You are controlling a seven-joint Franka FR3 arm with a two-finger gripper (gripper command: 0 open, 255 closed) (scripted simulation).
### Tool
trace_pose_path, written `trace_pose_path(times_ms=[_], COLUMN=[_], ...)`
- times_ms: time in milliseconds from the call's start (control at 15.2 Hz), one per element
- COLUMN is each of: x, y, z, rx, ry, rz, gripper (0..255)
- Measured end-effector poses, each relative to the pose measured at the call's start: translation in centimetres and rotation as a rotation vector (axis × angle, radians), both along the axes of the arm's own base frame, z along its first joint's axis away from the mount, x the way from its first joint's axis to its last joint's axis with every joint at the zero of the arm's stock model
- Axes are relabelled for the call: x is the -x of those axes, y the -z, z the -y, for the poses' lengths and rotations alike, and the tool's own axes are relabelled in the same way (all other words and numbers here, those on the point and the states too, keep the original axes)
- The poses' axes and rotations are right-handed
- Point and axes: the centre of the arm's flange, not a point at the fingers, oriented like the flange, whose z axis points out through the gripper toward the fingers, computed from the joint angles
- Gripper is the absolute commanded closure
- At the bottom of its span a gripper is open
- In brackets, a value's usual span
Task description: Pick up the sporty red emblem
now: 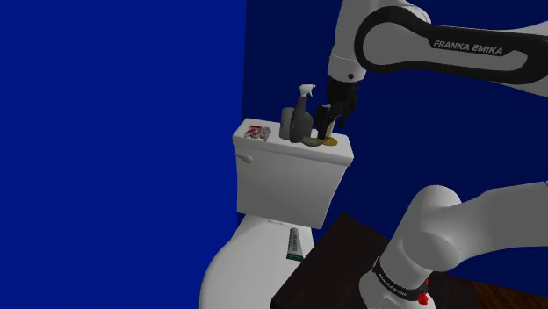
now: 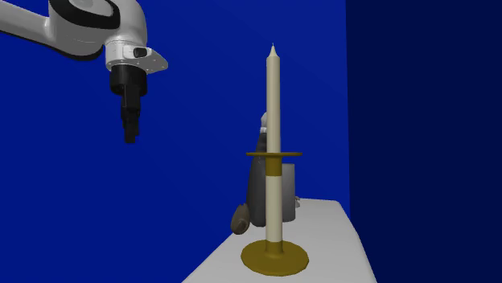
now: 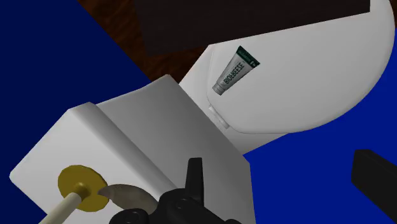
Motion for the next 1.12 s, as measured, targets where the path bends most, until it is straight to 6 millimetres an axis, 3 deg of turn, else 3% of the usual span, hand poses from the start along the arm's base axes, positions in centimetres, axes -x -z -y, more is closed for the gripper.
trace_pose_path(times_ms=[132, 330, 858, 1122], x=[-0.6, -3.7, -13.5, -18.3], y=[0.2, 1.5, 5.5, 7.4], z=[0.0, -0.1, 1.3, 3.4], rx=[-0.004, -0.023, -0.086, -0.117], ry=[0.015, 0.096, 0.354, 0.484], rz=[0.001, 0.005, 0.019, 0.028], gripper=[0, 0, 0, 0])
